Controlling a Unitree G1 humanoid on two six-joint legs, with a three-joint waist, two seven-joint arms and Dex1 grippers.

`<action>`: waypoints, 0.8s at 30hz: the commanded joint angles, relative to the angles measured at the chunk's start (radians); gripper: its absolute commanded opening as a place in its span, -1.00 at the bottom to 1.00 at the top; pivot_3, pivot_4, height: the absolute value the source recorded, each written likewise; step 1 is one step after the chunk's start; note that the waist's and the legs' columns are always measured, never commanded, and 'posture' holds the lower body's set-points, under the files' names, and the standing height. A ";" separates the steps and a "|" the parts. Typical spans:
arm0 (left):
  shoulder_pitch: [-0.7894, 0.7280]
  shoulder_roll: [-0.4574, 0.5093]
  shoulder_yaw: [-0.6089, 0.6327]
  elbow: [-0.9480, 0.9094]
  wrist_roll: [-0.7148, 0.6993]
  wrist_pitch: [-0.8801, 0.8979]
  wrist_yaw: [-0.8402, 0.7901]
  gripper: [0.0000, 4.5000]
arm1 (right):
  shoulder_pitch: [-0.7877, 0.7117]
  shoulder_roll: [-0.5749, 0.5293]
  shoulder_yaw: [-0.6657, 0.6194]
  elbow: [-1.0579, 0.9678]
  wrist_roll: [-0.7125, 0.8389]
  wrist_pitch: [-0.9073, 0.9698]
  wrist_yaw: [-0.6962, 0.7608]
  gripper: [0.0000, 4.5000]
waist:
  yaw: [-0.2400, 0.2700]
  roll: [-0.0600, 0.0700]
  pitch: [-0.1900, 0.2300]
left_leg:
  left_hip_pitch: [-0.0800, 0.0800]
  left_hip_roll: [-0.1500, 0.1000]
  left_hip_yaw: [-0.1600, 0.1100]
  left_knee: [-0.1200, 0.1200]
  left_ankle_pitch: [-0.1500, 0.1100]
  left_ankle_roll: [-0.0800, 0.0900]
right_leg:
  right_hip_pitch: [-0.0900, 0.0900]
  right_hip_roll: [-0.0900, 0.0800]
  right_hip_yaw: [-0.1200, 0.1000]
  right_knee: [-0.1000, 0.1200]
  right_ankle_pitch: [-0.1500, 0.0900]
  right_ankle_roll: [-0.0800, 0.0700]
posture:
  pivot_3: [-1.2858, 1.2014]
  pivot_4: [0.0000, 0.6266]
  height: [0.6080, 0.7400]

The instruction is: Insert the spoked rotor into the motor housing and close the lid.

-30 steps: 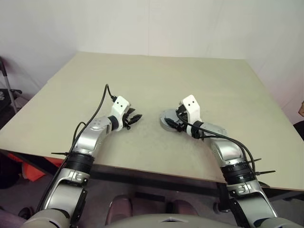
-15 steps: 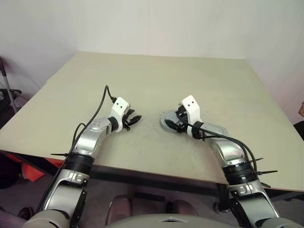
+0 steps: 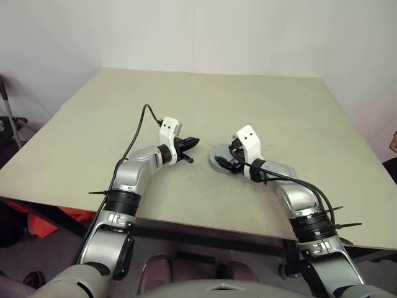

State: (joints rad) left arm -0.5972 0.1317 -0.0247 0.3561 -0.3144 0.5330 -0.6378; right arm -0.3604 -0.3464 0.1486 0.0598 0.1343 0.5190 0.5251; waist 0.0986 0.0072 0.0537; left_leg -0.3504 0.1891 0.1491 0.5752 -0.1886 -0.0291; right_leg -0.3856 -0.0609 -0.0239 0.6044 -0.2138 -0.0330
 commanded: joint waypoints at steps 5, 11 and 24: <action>-0.096 -0.059 0.014 0.125 -0.046 0.062 -0.040 -0.98 | 0.030 -0.008 0.014 0.044 -0.030 0.031 -0.013 0.41 | 0.000 0.000 0.000 | 0.000 0.000 0.000 0.000 0.000 0.000 | 0.000 -0.001 0.000 0.000 0.000 0.000 | 0.03 -1.00 1.00; -0.105 -0.077 0.002 0.182 -0.041 0.112 -0.068 -0.98 | 0.027 -0.007 0.009 0.045 -0.031 0.027 -0.020 0.41 | 0.000 -0.001 0.000 | 0.000 0.000 0.000 -0.002 0.000 0.000 | 0.000 0.000 0.000 -0.002 0.000 0.000 | 0.03 -1.00 1.00; -0.105 -0.080 0.007 0.244 -0.033 0.223 -0.018 -0.98 | 0.035 -0.007 0.003 0.013 -0.025 0.036 -0.033 0.41 | 0.001 -0.001 0.000 | 0.001 -0.001 0.000 -0.005 0.000 0.000 | 0.001 -0.001 0.000 -0.005 0.000 0.000 | 0.03 -1.00 1.00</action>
State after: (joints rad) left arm -0.6944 0.0523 -0.0123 0.5590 -0.3648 0.7321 -0.6850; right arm -0.3448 -0.3459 0.1462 0.0386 0.1345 0.5148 0.5060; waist 0.0992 0.0063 0.0536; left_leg -0.3494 0.1880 0.1492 0.5705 -0.1887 -0.0289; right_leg -0.3836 -0.0619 -0.0241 0.5989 -0.2140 -0.0326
